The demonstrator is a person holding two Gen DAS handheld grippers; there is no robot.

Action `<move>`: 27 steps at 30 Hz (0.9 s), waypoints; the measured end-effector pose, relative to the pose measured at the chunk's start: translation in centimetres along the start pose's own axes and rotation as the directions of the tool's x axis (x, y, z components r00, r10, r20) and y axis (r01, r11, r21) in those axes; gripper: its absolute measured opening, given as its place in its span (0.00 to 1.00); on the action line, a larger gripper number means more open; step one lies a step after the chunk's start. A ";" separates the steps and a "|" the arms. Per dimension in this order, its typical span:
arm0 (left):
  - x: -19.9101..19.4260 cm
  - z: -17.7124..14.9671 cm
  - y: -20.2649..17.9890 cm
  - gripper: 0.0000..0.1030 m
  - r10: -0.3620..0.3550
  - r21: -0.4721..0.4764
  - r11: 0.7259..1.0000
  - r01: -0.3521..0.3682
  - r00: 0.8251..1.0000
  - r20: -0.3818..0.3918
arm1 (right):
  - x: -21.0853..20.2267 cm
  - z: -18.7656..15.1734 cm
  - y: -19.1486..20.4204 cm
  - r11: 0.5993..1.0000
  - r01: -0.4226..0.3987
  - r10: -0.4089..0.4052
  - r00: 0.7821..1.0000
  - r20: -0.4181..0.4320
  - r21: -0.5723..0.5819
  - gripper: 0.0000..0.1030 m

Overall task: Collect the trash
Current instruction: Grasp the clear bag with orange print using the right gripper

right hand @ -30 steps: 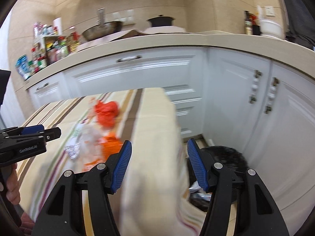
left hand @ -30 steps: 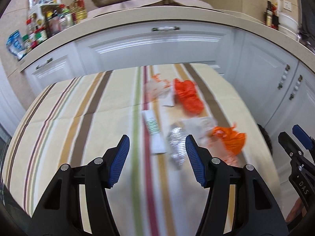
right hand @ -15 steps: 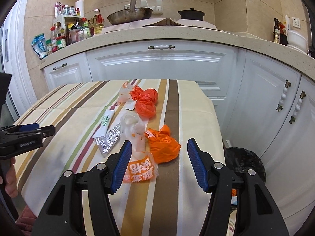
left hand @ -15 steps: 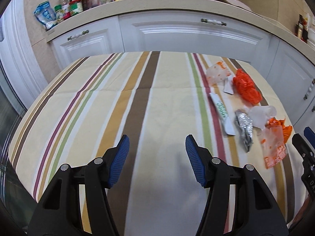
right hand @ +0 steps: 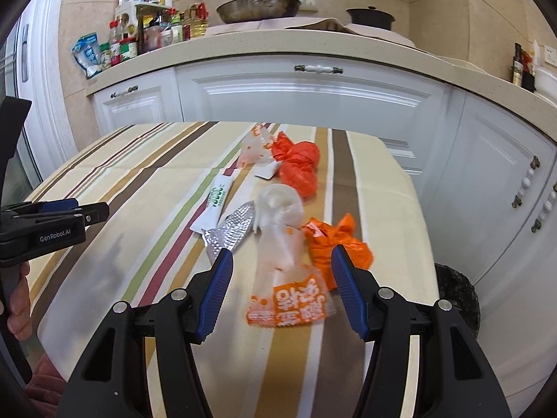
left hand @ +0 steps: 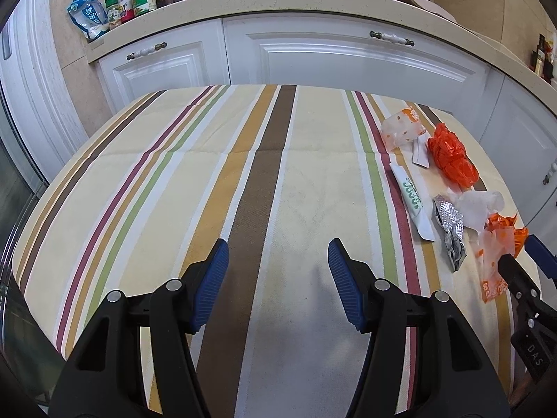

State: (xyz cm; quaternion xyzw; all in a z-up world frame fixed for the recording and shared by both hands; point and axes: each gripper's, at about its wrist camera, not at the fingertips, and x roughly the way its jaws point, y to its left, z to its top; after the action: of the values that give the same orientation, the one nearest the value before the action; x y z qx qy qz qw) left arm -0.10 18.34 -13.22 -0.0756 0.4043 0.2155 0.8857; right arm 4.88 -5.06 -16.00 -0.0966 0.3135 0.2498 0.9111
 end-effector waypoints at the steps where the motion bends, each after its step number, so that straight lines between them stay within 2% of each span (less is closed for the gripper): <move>1: 0.0 0.0 -0.1 0.56 -0.003 0.000 1.000 0.003 1.000 -0.002 | 0.1 0.1 0.1 1.000 -0.001 0.001 1.000 -0.002 -0.002 0.56; 6: 0.0 -0.2 -0.5 0.56 -0.018 0.005 1.000 0.018 1.000 -0.005 | 0.8 0.3 0.6 1.000 -0.003 0.003 1.000 -0.021 -0.025 0.41; 9: 0.0 -0.4 -0.9 0.56 -0.028 0.011 1.000 0.028 1.000 -0.008 | 1.2 0.2 0.5 1.000 -0.006 0.005 0.999 -0.035 -0.021 0.27; 12: -0.1 -0.5 -1.5 0.56 -0.039 0.025 0.999 0.039 0.999 -0.010 | 1.1 0.2 0.5 1.000 -0.007 0.007 1.000 -0.029 -0.016 0.23; 20: -0.7 -0.7 -3.9 0.56 -0.084 0.074 0.994 0.084 0.996 -0.003 | -0.7 0.3 -0.2 1.000 -0.023 0.023 1.000 0.012 0.002 0.21; 27: -1.3 -0.8 -7.4 0.56 -0.142 0.137 0.980 0.141 0.990 -0.001 | -3.1 0.2 -2.6 0.999 0.002 -0.005 0.998 0.055 0.046 0.21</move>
State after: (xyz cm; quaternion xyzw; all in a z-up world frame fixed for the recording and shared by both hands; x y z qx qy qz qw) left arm 1.84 11.09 -13.10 -0.0422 0.4080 0.1240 0.9035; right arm 4.19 -8.44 -13.84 -0.0695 0.2937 0.2436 0.9217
